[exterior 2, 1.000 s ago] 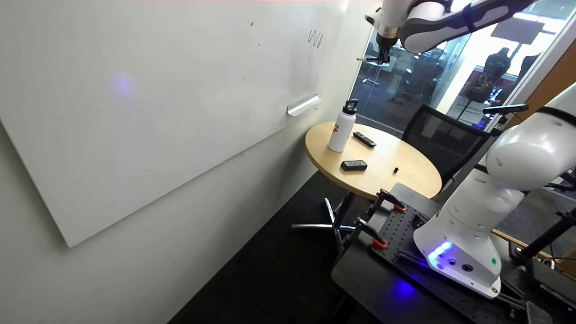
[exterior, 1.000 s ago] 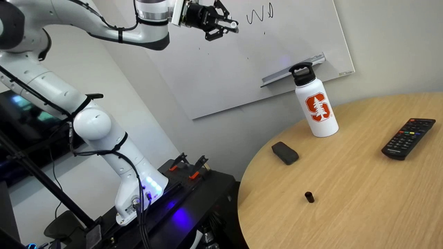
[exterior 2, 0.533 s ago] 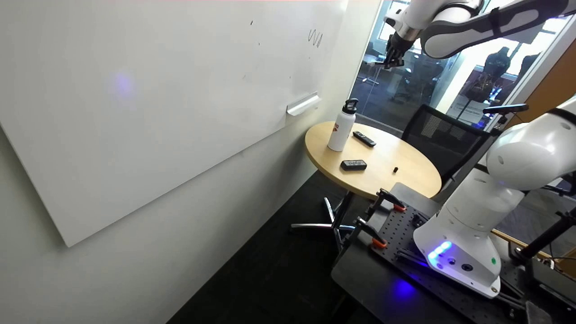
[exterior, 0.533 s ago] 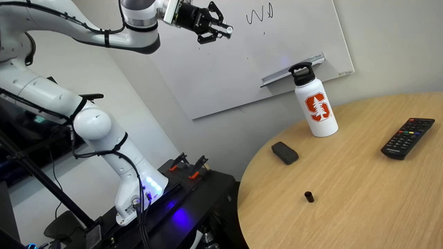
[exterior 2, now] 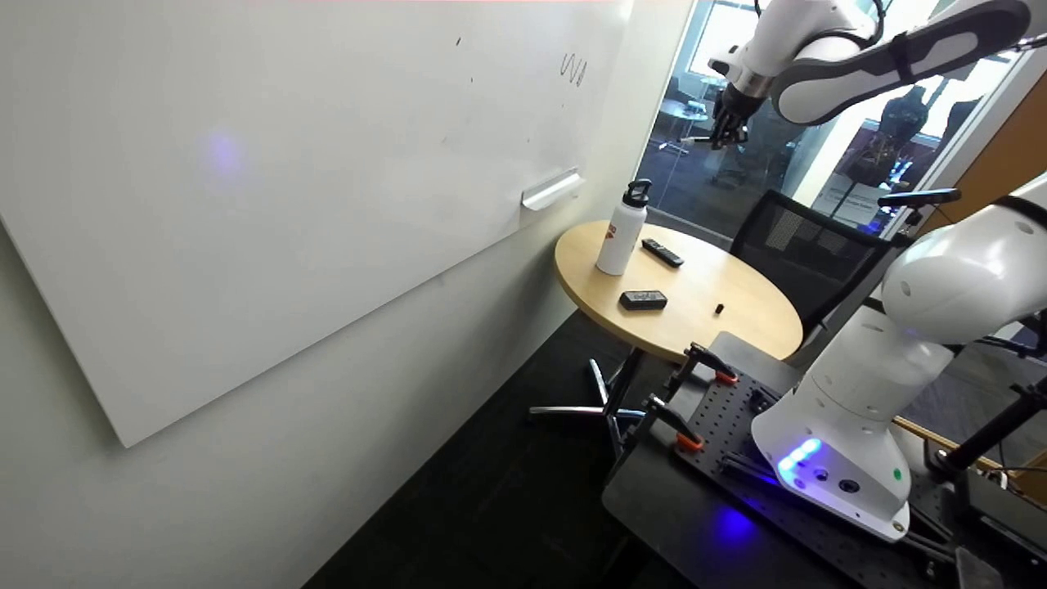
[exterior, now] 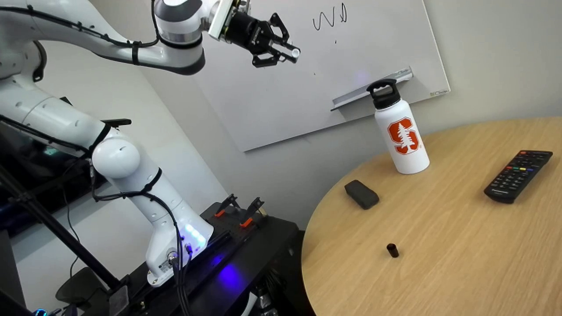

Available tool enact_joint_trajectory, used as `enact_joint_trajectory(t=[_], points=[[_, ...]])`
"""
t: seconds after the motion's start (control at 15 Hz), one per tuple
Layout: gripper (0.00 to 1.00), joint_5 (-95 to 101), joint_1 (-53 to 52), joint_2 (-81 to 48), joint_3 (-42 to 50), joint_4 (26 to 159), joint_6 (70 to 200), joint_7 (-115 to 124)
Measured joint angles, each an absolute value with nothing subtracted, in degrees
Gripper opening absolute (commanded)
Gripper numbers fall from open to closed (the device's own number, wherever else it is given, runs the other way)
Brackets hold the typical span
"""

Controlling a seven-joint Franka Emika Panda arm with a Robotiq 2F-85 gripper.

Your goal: Use the marker to scribble on the white board

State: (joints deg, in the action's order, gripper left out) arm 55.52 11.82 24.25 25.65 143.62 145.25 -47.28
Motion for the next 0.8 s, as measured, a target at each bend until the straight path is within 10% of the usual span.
enact_joint_trajectory(t=[0.73,0.8], points=[[0.05,18.0,0.5,8.8,56.4,149.6,158.2,-91.9],[0.2,15.7,-1.0,6.4,57.3,149.0,158.1,-92.8]])
